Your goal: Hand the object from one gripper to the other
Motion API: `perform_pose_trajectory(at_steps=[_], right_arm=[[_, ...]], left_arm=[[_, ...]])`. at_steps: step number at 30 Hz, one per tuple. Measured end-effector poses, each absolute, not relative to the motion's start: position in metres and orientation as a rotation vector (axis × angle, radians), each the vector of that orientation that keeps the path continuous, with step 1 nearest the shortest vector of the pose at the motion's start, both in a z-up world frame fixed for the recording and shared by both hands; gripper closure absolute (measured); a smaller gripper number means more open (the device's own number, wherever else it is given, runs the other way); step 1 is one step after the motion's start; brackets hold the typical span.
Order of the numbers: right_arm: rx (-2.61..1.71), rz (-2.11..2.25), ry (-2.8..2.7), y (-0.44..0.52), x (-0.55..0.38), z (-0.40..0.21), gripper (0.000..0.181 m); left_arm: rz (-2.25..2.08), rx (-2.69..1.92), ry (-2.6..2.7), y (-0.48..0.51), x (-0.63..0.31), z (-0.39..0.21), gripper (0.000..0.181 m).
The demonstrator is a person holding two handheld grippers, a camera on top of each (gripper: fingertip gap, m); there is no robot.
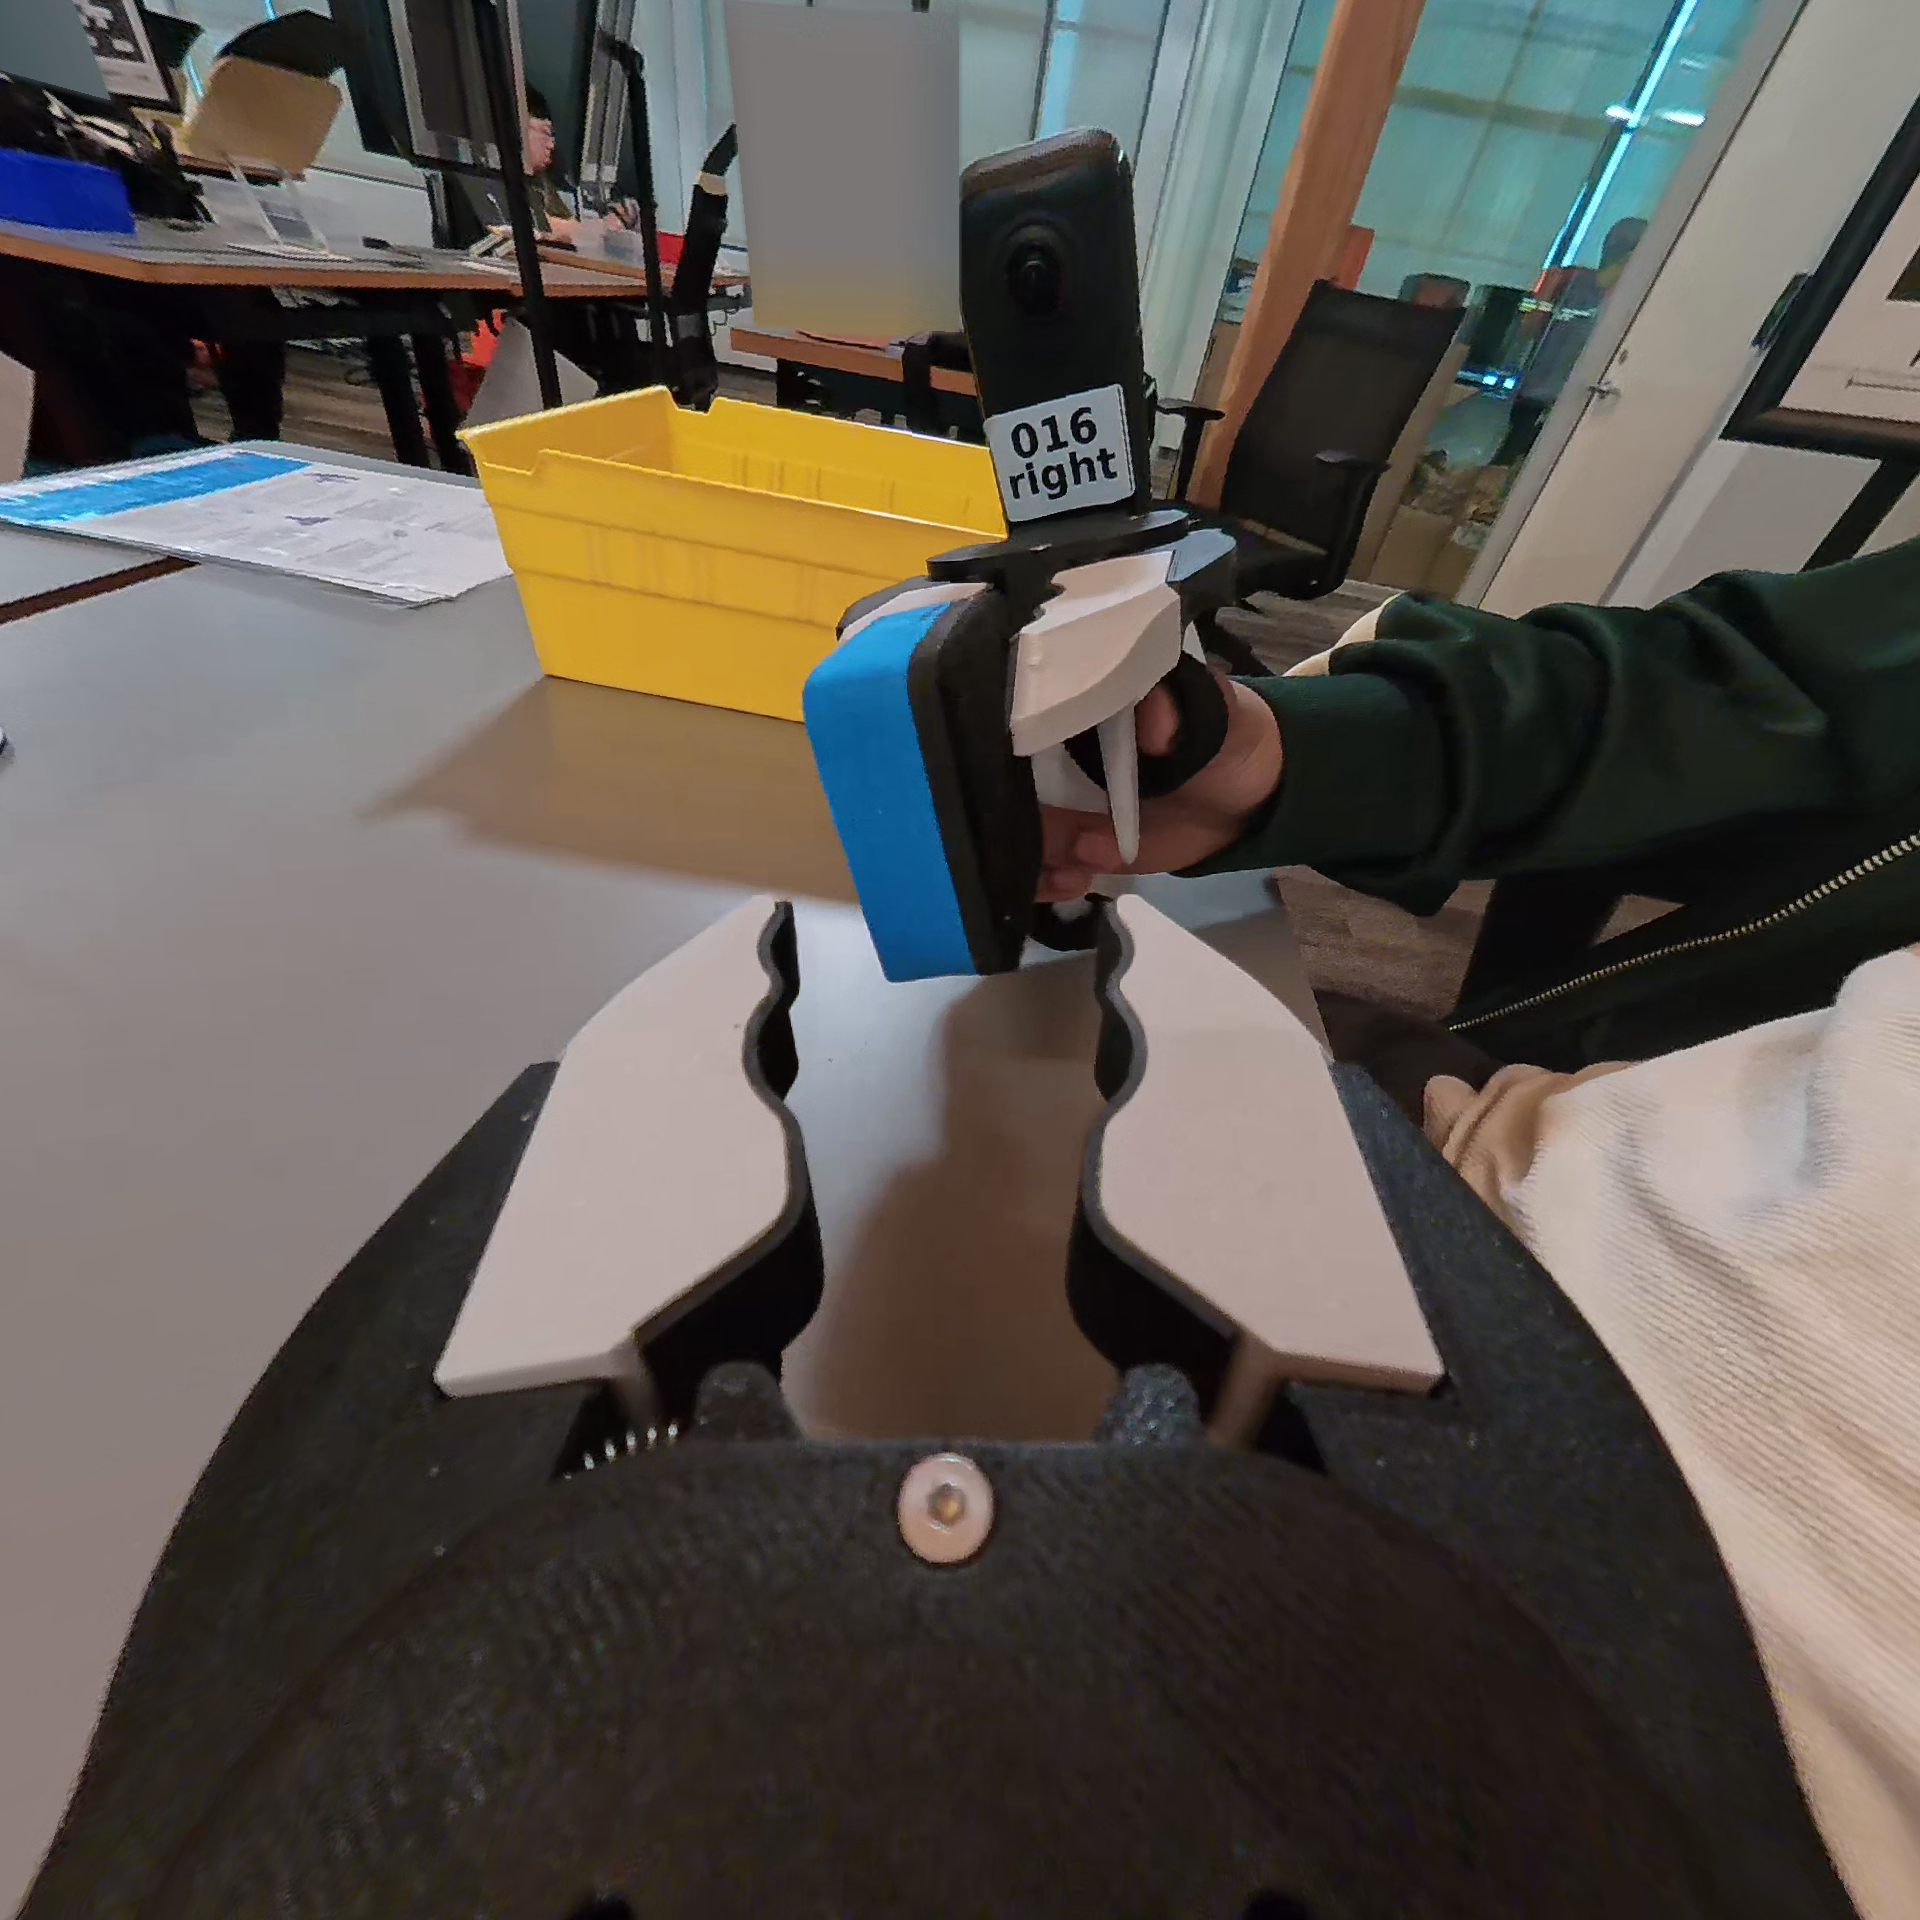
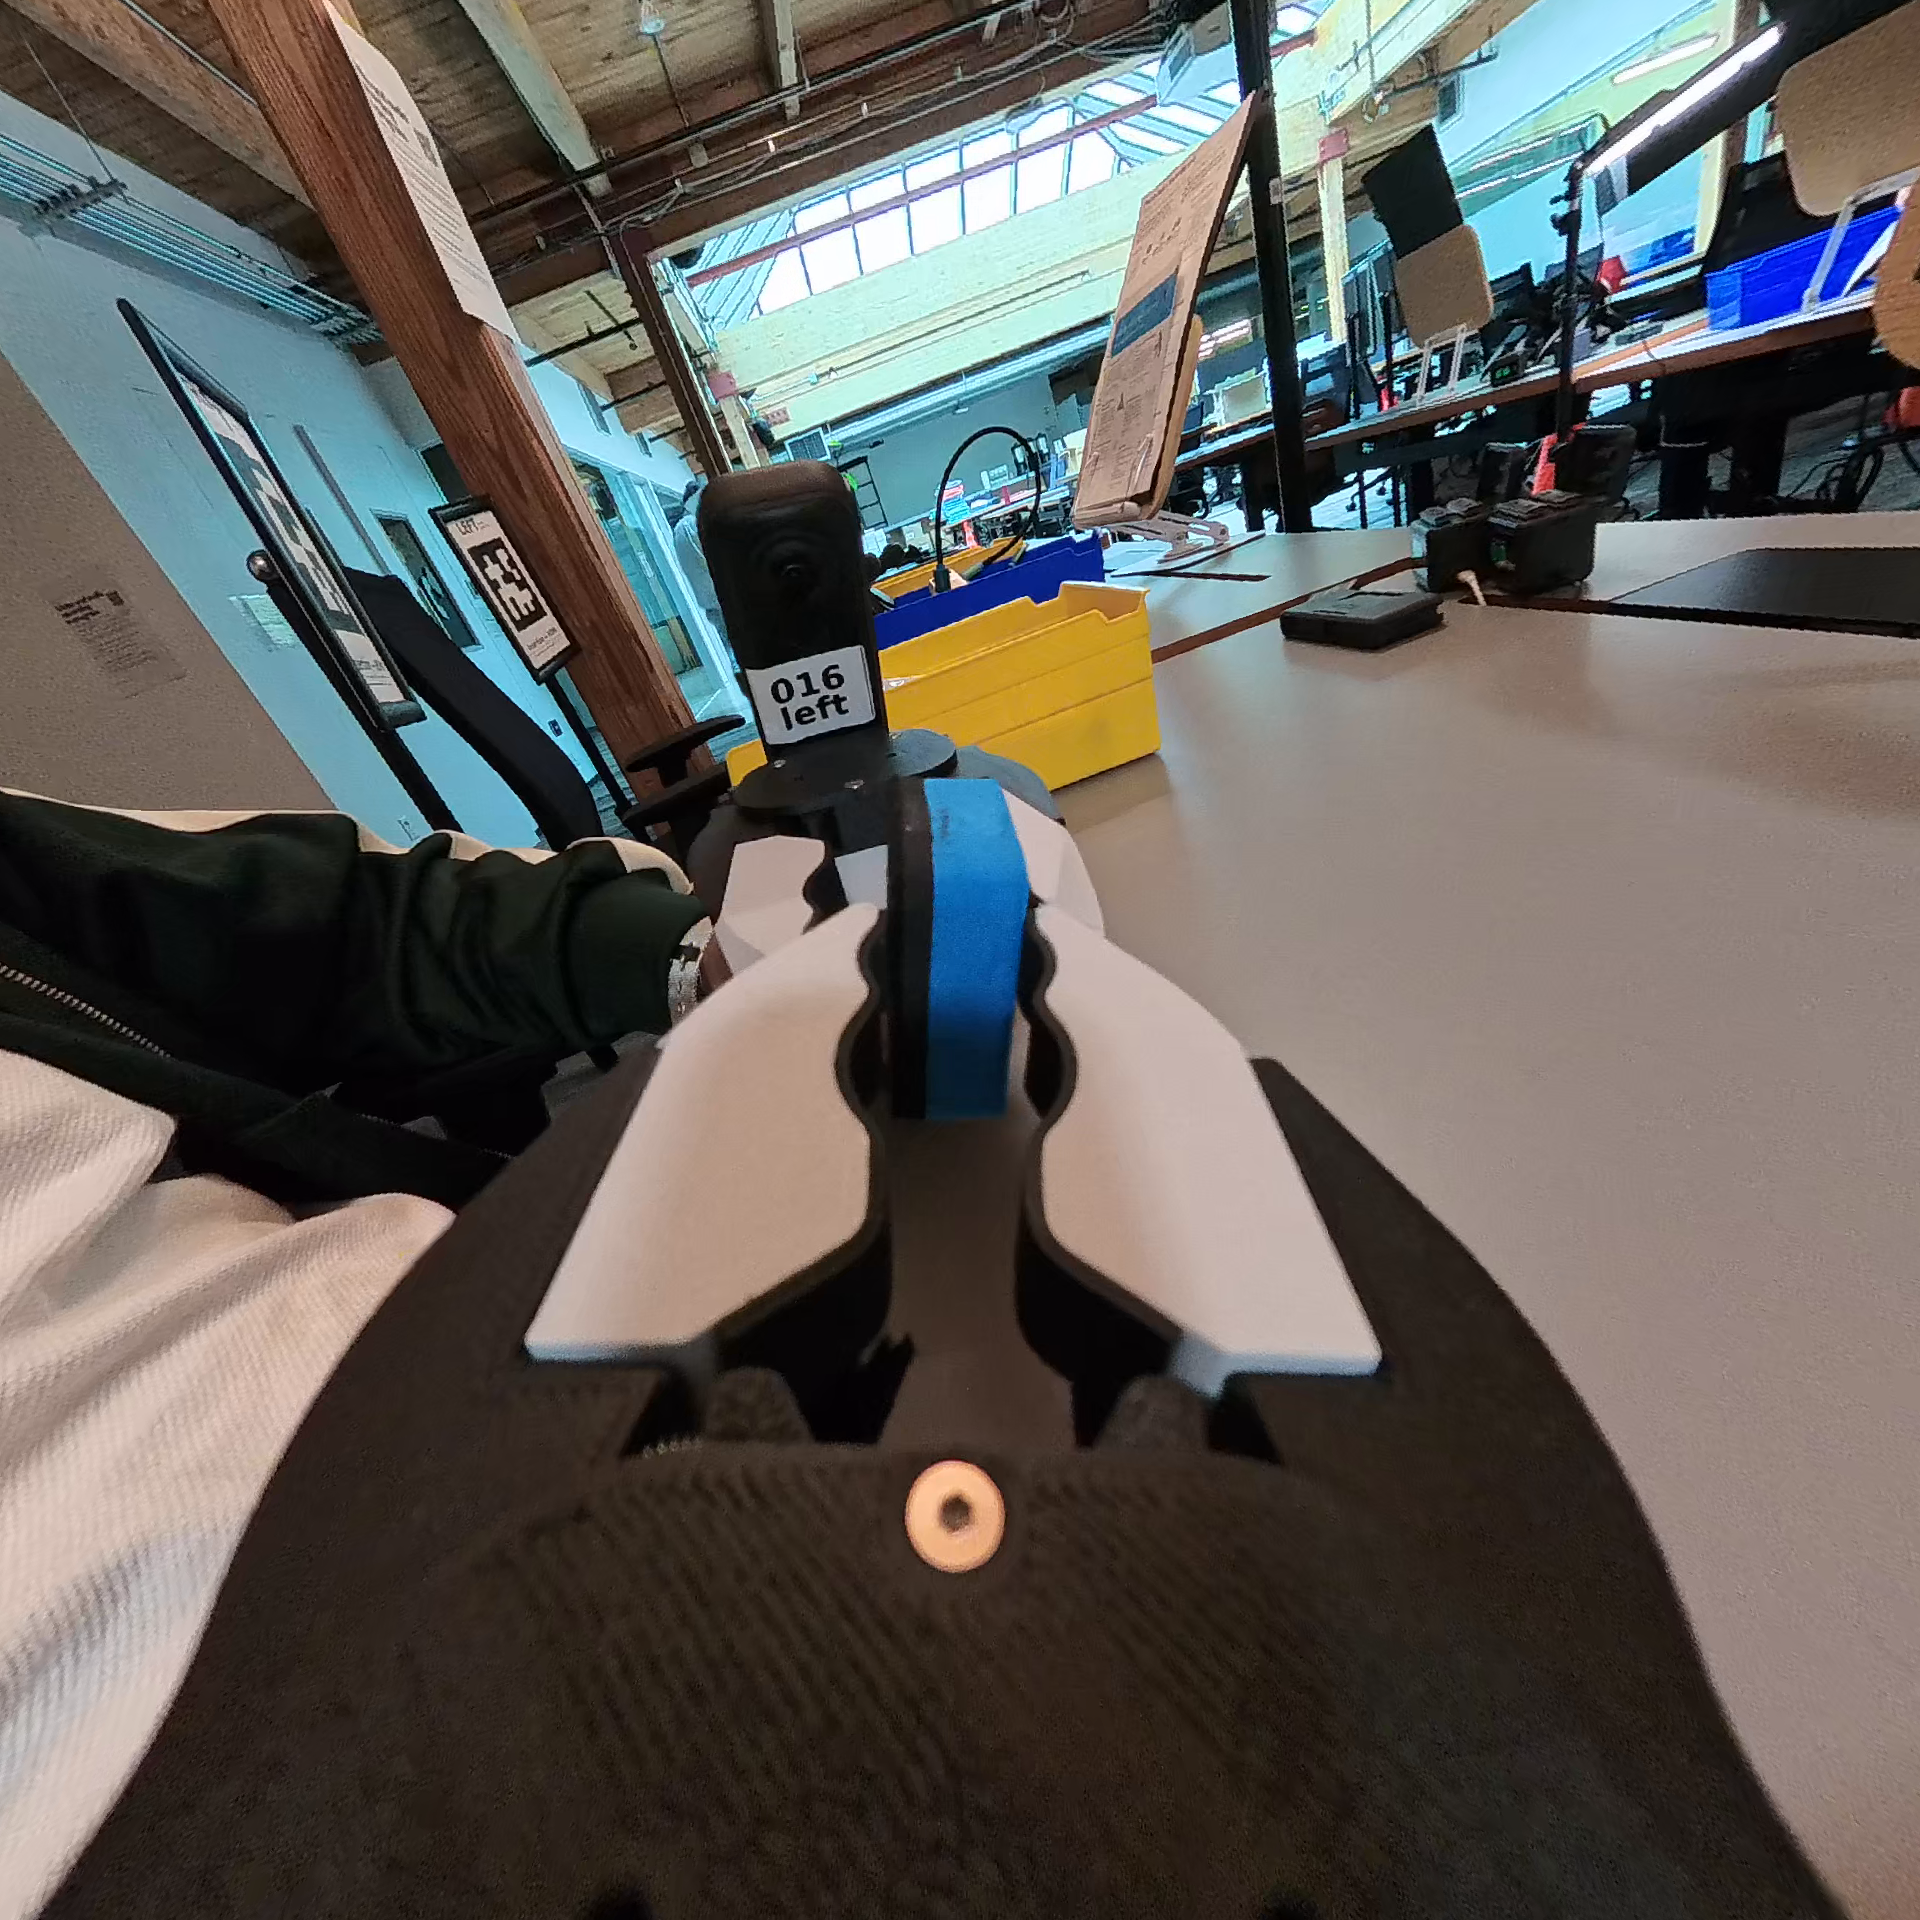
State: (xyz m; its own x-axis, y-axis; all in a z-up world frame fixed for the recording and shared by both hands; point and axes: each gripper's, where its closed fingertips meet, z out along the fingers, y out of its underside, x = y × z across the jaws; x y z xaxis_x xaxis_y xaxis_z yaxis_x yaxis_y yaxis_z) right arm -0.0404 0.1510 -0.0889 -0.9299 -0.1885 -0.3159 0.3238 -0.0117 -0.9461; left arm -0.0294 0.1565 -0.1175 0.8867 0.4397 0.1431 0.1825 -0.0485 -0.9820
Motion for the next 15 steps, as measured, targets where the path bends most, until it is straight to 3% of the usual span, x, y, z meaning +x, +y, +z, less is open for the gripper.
perform_pose_trajectory(at_steps=[15], right_arm=[[0.196,-2.121,2.136,0.154,-0.064,-0.096,0.158]], left_arm=[[0.431,-1.7,-0.584,0.14,-0.048,-0.124,0.116]])
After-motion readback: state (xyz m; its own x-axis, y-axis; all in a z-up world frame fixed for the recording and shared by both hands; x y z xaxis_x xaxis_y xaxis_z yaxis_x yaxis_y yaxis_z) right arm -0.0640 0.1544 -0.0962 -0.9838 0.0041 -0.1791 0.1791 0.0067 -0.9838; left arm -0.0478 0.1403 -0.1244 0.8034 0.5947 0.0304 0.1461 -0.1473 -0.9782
